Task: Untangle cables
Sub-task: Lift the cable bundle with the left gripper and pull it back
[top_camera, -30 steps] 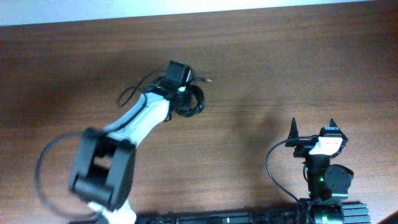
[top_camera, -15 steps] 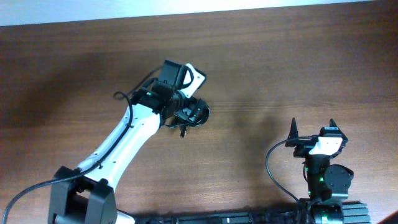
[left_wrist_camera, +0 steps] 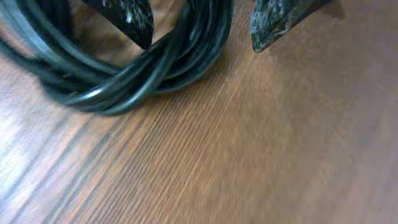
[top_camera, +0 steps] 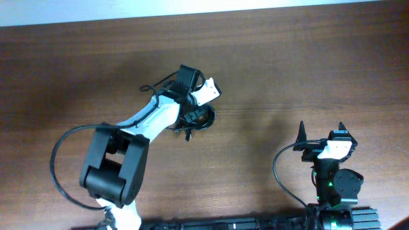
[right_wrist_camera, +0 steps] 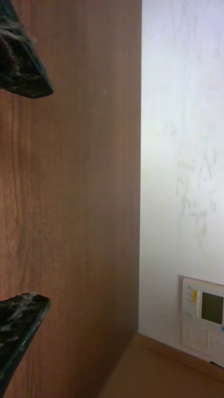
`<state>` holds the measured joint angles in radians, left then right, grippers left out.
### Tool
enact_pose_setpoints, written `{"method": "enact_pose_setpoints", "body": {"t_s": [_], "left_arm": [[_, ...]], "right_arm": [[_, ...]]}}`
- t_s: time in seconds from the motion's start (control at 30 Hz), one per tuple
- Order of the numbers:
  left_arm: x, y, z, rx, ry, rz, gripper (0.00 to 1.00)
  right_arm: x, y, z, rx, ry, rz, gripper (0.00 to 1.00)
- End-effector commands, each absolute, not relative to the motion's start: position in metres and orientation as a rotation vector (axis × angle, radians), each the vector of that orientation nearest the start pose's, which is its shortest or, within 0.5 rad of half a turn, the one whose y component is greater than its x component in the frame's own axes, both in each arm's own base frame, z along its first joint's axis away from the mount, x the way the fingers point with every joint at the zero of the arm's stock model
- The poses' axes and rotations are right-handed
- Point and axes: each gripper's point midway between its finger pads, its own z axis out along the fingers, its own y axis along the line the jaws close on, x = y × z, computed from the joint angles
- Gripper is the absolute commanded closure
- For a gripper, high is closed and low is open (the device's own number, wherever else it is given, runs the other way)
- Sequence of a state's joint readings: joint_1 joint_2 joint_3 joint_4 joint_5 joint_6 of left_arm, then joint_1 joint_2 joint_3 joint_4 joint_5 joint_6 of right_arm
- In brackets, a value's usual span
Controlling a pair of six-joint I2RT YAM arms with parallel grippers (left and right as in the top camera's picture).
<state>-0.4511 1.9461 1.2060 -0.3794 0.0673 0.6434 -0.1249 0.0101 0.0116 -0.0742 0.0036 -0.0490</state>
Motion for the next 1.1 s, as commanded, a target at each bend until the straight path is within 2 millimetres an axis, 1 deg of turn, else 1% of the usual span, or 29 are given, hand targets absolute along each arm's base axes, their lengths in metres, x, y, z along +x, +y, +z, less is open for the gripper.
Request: {"method": "enact_pose_setpoints", "body": {"t_s": [0.0,0.07,0.1,0.13,0.2,0.23,0.3,0.33,0.37,0.4,0.43,0.47,0.5,0.53,0.6,0.67,0.7,0.73,0.77,0.8,0.83,0.87,0.9,0.97,1.03,1.07], "left_arm": [[0.393,-0.185,-0.002,1.383,2.388,0.000,0.48],[0.386,-0.179,-0.006,1.301,2.482,-0.023,0.50],[0.383,-0.176,-0.007,1.273,2.514,-0.029,0.55],[0.378,-0.174,-0.009,1.272,2.540,-0.034,0.62],[0.376,-0.173,-0.009,1.199,2.584,-0.048,0.83],[0.376,-0.173,-0.009,1.158,2.602,-0.055,0.92],[0.376,-0.174,-0.009,1.153,2.604,-0.062,1.00],[0.377,-0.175,-0.008,1.152,2.600,-0.065,1.00],[0.383,-0.176,-0.003,1.117,2.597,-0.058,1.00],[0.396,-0.178,0.008,0.995,2.609,-0.051,1.00],[0.404,-0.181,0.019,0.925,2.605,-0.061,1.00],[0.418,-0.187,0.040,0.820,2.586,-0.080,1.00],[0.429,-0.191,0.061,0.757,2.555,-0.098,1.00],[0.439,-0.196,0.089,0.703,2.510,-0.117,1.00],[0.443,-0.195,0.128,0.620,2.457,-0.130,1.00],[0.443,-0.185,0.160,0.521,2.413,-0.100,1.00],[0.441,-0.177,0.173,0.462,2.402,-0.076,1.00],[0.436,-0.156,0.202,0.288,2.373,-0.012,1.00],[0.432,-0.147,0.214,0.208,2.357,0.009,1.00],[0.426,-0.136,0.231,0.120,2.333,0.029,1.00],[0.417,-0.126,0.247,0.071,2.310,0.042,1.00],[0.401,-0.118,0.266,0.065,2.291,0.040,1.00],[0.388,-0.113,0.278,0.063,2.283,0.036,1.00],[0.355,-0.098,0.303,0.058,2.268,0.028,1.00],[0.326,-0.085,0.326,0.048,2.231,0.011,1.00],[0.314,-0.078,0.335,0.038,2.210,0.013,1.00]], "right_arm": [[0.244,-0.034,0.156,0.078,1.648,-0.147,0.01],[0.244,-0.034,0.156,0.078,1.648,-0.147,0.01],[0.244,-0.034,0.156,0.078,1.648,-0.147,0.01],[0.244,-0.034,0.156,0.078,1.648,-0.147,0.01],[0.244,-0.034,0.156,0.078,1.648,-0.147,0.01],[0.244,-0.034,0.156,0.078,1.648,-0.147,0.01],[0.244,-0.034,0.156,0.078,1.648,-0.147,0.01],[0.244,-0.034,0.156,0.078,1.648,-0.147,0.01],[0.244,-0.034,0.156,0.078,1.648,-0.147,0.01],[0.244,-0.034,0.156,0.078,1.648,-0.147,0.01],[0.244,-0.034,0.156,0.078,1.648,-0.147,0.01],[0.244,-0.034,0.156,0.078,1.648,-0.147,0.01],[0.244,-0.034,0.156,0.078,1.648,-0.147,0.01],[0.244,-0.034,0.156,0.078,1.648,-0.147,0.01],[0.244,-0.034,0.156,0.078,1.648,-0.147,0.01],[0.244,-0.033,0.156,0.072,1.648,-0.139,0.01],[0.244,-0.029,0.156,0.076,1.647,-0.097,0.01],[0.245,-0.024,0.156,0.172,1.639,0.032,0.01],[0.245,-0.022,0.156,0.227,1.632,0.100,0.01],[0.246,-0.016,0.157,0.325,1.617,0.243,0.01],[0.246,-0.003,0.159,0.415,1.602,0.446,0.01],[0.244,0.016,0.161,0.451,1.603,0.650,0.01],[0.242,0.026,0.163,0.450,1.607,0.741,0.01],[0.242,0.027,0.163,0.447,1.609,0.747,0.01],[0.242,0.027,0.163,0.449,1.609,0.745,0.01],[0.241,0.031,0.163,0.430,1.617,0.765,0.01]]}}
